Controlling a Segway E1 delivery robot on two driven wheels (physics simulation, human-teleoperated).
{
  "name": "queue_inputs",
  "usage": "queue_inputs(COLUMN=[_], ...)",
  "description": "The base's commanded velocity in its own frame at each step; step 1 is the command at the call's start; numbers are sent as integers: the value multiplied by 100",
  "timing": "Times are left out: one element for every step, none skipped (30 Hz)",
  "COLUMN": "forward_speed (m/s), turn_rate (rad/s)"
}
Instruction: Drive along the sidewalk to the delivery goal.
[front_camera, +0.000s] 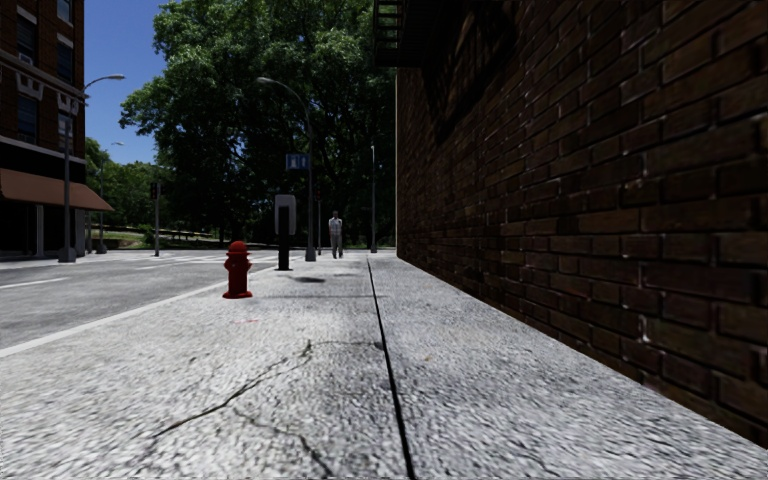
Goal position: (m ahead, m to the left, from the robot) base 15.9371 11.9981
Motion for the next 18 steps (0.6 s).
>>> queue_inputs(forward_speed=[160,160,160,160,160,160,160,160,160,160,160,160,160,160,160,160,160,160], turn_rate=[0,0,0,0,0,0,0,0,0,0,0,0,0,0,0,0,0,0])
